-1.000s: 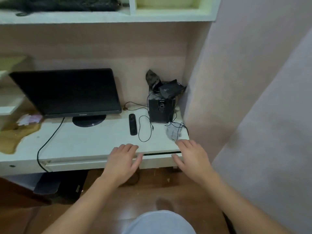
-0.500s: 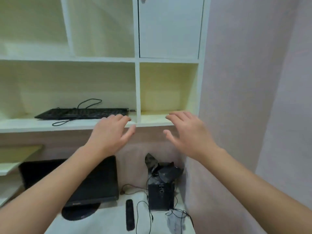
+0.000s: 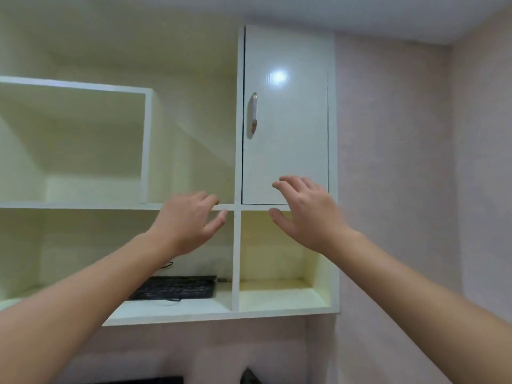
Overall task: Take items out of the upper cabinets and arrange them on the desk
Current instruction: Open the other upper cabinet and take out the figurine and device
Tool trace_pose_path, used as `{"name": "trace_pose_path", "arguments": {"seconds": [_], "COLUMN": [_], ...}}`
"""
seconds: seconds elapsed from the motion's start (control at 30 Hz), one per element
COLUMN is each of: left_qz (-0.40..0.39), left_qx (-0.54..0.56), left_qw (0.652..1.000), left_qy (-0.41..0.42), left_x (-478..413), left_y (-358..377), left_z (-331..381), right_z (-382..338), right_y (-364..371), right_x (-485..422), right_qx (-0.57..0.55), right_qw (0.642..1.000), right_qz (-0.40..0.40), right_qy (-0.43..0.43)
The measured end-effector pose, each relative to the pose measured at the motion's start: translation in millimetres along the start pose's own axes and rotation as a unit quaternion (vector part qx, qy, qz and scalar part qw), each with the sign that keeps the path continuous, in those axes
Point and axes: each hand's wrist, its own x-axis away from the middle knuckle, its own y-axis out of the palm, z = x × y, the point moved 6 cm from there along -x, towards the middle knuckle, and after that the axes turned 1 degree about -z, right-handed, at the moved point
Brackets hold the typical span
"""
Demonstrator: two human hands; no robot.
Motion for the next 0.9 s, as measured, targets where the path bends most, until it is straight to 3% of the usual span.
{"name": "trace_pose_path", "arguments": {"seconds": [0.13, 0.3, 0.57, 0.77, 0.9], "left_qz": [0.005, -0.002, -0.029, 0.006, 0.044], "left_qx": [0.007, 0.093, 0.167, 0.252, 0.223], "left_qw": [1.000, 0.995, 0.985, 0.966, 0.973], "left_qy": [-0.002, -0.030, -0.036, -0.052, -0.047], "left_x": [-20, -35, -66, -96, -101], "left_y": [4, 34, 85, 102, 113], "left_z": [-8, -18, -26, -33, -36], "right_z": [7, 15, 13, 35, 58], "right_y": [7, 18, 38, 53, 59], "right_x": [-27, -62, -122, -164, -193], "right_qx": [-0.021, -0.094, -0.209, -0.313, -0.345], "right_qw": [1.000, 0.993, 0.975, 0.935, 0.911], "right_qz": [-0.010, -0.036, -0.011, 0.057, 0.106], "right_qy": [0.014, 0.059, 0.077, 0.158, 0.199]}}
